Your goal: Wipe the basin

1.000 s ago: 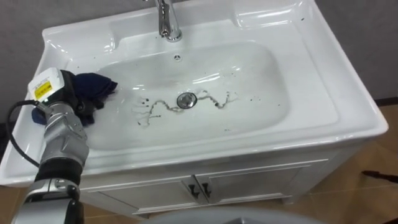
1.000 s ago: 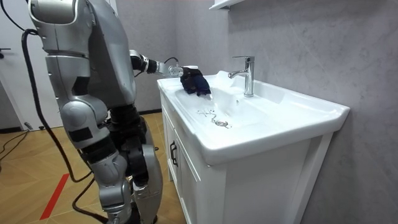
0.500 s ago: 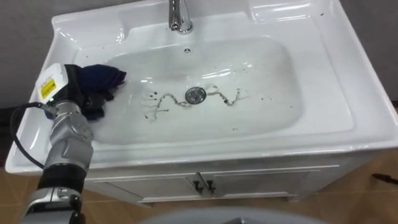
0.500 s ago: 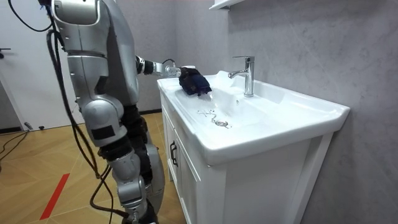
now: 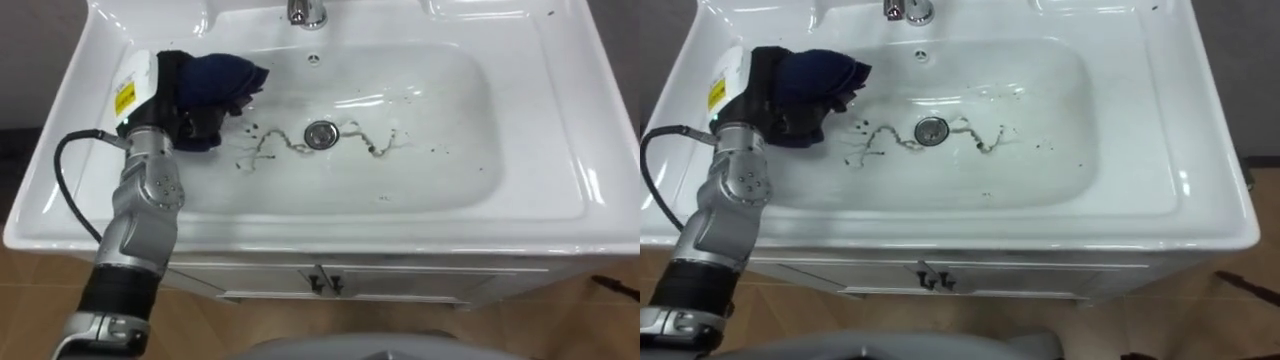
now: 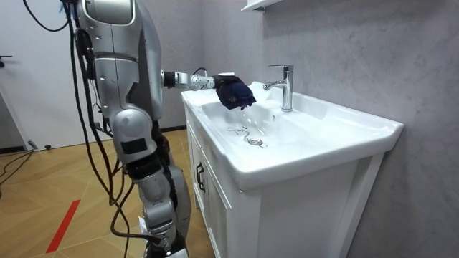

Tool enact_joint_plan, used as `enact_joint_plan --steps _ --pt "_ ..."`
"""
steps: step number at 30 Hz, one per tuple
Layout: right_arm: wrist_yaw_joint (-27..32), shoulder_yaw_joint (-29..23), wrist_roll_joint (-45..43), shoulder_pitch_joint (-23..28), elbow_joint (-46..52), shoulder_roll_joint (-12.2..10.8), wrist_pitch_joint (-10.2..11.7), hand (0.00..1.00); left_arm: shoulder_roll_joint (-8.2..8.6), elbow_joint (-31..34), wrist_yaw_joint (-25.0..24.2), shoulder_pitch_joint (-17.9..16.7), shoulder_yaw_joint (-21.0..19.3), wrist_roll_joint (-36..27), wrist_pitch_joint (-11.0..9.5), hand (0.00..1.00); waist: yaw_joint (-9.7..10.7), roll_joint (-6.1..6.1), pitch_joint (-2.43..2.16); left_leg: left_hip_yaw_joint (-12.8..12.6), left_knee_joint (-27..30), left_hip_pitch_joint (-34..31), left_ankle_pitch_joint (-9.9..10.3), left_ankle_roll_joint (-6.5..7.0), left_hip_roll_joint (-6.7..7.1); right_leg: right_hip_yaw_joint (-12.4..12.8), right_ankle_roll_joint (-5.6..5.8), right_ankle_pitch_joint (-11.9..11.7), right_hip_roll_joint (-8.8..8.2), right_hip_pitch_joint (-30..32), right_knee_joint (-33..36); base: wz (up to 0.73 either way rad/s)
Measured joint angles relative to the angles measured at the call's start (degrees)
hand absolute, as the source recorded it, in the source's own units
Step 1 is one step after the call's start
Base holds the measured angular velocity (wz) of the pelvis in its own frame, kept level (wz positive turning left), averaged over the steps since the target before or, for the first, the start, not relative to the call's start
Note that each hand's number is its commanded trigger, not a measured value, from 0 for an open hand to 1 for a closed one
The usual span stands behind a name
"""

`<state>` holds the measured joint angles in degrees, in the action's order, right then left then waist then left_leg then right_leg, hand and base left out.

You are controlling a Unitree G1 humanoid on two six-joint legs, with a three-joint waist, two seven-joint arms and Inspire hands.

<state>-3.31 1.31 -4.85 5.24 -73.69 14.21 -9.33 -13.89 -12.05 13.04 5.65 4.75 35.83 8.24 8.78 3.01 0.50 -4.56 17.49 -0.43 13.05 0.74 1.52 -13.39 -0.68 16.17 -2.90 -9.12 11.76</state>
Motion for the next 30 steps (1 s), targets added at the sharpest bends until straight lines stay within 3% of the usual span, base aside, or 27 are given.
enact_joint_plan --steps 11,18,24,30 --pt "-0.6 1.4 0.0 0.2 -0.1 -0.9 0.5 0.00 -0.02 0.8 0.0 -1.6 2.5 0.4 -1.7 1.00 0.3 0.08 -0.08 -0.3 -0.1 0.3 0.0 0.02 -0.08 0.5 0.00 -0.1 0.01 0.0 0.3 0.00" --pt "-0.7 1.4 0.0 0.6 -0.5 -0.9 0.4 0.00 -0.07 0.4 -0.2 -1.9 2.8 3.2 -1.7 1.00 0.3 0.31 0.02 -0.6 0.2 0.2 0.1 0.18 -0.73 0.7 -0.03 -0.1 0.14 0.1 1.2 -0.01" --pt "-1.9 1.3 -0.2 0.6 -0.6 -0.8 0.5 0.00 -0.08 0.2 -3.7 -3.4 4.6 11.8 -1.1 1.00 0.5 1.24 -0.06 -1.5 0.8 0.1 0.2 0.31 -0.77 1.3 -0.02 -0.1 0.12 0.4 0.9 -0.04" --pt "-5.0 0.1 0.0 1.0 -0.2 -0.6 0.5 0.00 -0.50 0.1 -7.4 -3.5 4.9 20.3 0.7 1.00 2.1 1.36 -0.09 -2.5 1.4 -0.2 0.2 0.30 -0.94 1.1 -0.03 -0.1 0.05 0.1 0.8 0.03"
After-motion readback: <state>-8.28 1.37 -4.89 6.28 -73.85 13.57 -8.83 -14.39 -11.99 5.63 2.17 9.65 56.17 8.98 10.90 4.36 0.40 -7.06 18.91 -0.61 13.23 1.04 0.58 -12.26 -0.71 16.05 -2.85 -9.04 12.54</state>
